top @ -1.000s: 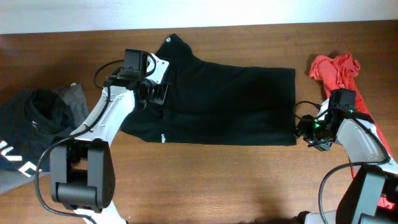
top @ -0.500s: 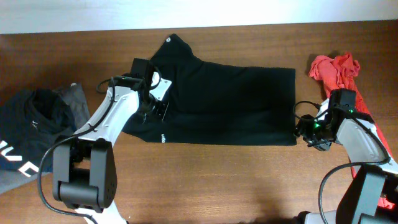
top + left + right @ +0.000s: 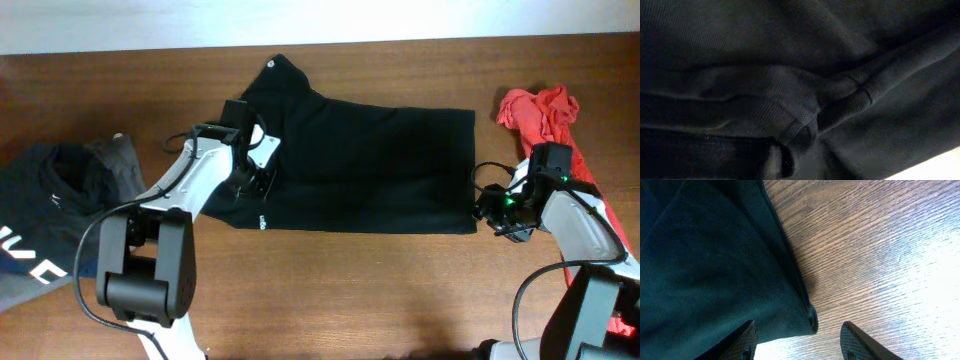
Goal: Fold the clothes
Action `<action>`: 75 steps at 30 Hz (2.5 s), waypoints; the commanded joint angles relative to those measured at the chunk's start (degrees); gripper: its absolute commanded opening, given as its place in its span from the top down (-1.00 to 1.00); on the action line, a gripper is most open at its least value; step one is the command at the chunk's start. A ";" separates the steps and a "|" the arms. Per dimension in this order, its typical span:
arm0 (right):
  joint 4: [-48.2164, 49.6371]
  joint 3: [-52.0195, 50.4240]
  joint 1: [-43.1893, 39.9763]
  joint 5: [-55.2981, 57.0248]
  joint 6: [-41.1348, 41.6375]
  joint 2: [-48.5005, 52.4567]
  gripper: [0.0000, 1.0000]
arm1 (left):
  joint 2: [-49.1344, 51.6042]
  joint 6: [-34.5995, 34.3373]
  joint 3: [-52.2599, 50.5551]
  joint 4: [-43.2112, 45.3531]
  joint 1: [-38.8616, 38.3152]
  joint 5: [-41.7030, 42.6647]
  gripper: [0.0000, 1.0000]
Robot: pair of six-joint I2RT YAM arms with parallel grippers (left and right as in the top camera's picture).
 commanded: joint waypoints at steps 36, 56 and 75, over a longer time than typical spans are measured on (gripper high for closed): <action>0.24 0.96 -0.35 -0.37 0.24 -1.31 -0.16 | 4.92 4.46 7.43 15.39 -4.39 0.20 0.53; 0.24 0.96 -0.35 -0.37 0.24 -1.31 -0.16 | 1.36 2.45 11.34 -2.27 1.99 -6.25 1.00; 0.66 0.96 -0.35 -0.76 0.26 -1.31 -0.16 | 2.12 2.51 1.90 14.16 2.80 -6.23 0.99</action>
